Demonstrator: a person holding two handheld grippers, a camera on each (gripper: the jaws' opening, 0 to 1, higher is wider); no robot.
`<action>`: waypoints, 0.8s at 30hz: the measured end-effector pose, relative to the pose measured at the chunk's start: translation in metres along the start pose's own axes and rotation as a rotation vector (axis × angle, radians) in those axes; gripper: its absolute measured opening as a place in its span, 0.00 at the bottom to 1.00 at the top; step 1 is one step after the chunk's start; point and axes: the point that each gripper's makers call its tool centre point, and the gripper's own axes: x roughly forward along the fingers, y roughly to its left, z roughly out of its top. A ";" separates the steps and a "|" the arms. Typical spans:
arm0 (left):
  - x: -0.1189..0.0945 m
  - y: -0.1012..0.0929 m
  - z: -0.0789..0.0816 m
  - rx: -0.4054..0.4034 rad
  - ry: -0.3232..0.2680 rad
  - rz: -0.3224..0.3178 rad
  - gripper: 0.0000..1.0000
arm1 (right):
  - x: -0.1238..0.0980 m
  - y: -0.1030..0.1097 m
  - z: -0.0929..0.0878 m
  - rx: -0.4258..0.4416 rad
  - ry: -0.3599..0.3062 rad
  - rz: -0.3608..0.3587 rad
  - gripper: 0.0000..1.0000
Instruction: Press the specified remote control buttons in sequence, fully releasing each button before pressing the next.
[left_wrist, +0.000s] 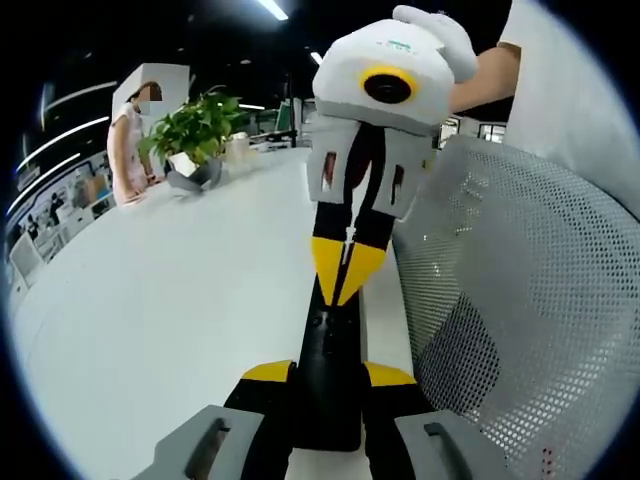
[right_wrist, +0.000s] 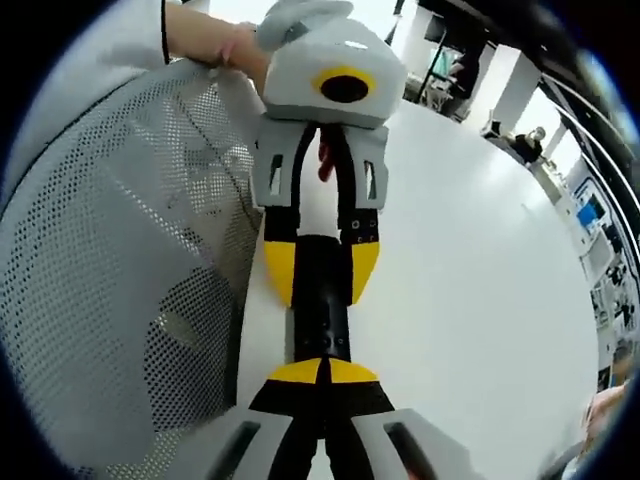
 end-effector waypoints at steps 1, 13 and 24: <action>0.000 0.000 0.000 0.000 0.000 0.000 0.25 | 0.000 -0.001 0.000 0.040 0.019 0.022 0.00; 0.000 0.000 0.000 -0.004 -0.004 0.004 0.25 | -0.001 -0.002 0.000 0.103 0.036 0.064 0.00; -0.001 0.000 0.001 -0.003 -0.004 0.004 0.25 | -0.006 -0.003 -0.010 0.146 0.014 0.039 0.00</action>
